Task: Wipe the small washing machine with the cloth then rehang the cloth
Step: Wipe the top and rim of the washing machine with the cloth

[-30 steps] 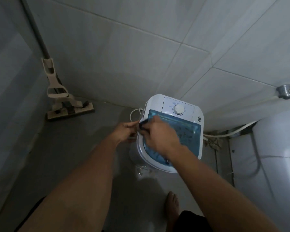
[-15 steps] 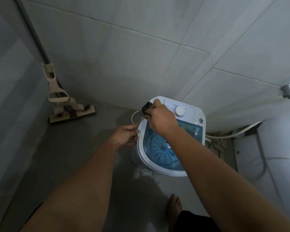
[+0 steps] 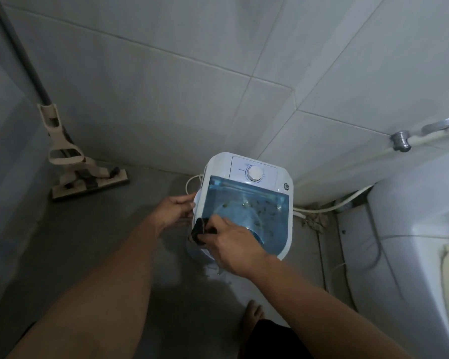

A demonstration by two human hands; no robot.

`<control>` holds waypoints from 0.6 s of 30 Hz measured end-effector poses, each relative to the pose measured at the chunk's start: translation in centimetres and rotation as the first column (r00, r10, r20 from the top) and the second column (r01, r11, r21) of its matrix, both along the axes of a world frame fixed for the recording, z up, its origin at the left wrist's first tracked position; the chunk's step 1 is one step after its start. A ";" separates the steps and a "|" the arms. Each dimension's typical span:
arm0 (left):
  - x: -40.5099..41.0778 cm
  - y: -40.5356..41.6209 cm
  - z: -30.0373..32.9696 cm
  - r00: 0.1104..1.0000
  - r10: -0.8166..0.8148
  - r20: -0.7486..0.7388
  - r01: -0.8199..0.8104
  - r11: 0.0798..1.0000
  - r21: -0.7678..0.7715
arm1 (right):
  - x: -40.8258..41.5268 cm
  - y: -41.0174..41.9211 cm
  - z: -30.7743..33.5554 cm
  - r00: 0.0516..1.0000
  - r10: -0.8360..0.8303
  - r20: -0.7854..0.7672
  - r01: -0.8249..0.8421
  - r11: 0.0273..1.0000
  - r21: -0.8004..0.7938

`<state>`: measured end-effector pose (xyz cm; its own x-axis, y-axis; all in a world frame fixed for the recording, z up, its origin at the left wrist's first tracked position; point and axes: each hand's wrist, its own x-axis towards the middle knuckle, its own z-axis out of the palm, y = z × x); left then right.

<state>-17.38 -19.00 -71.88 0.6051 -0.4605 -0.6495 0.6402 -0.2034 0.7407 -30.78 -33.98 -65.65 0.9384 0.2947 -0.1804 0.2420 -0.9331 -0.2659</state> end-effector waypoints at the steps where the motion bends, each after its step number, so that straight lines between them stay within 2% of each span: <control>1: 0.0 0.0 -0.1 1.000 -0.006 0.001 0.006 1.000 0.008 | -0.4 -0.4 0.5 0.998 0.037 -0.049 -0.035 0.998 0.044; 3: 0.1 -0.1 -0.2 1.000 -0.015 -0.003 0.015 1.000 0.012 | -0.2 -1.8 1.6 0.996 0.025 -0.084 -0.014 0.991 0.132; 5: 0.0 -0.1 -0.1 1.000 -0.020 0.002 0.020 1.000 0.015 | 1.5 -3.7 2.3 0.991 -0.132 0.027 0.125 0.975 0.181; 8: -0.1 0.0 0.3 1.000 -0.029 0.013 0.028 0.999 0.024 | 4.9 -6.1 1.9 0.883 -0.429 0.190 0.392 0.897 0.203; 10: -0.1 0.0 0.4 0.999 -0.036 0.018 0.035 0.999 0.020 | 6.0 -6.4 0.5 0.816 -0.540 0.206 0.512 0.841 0.175; 15: 0.0 -0.1 0.4 0.999 -0.043 0.023 0.042 0.998 0.047 | 3.8 -3.2 -2.5 0.809 -0.543 0.227 0.537 0.839 0.091; 18: 0.1 0.0 0.1 0.998 -0.043 0.038 0.040 0.997 0.065 | 1.7 -2.6 -2.3 0.903 -0.368 0.222 0.368 0.929 0.043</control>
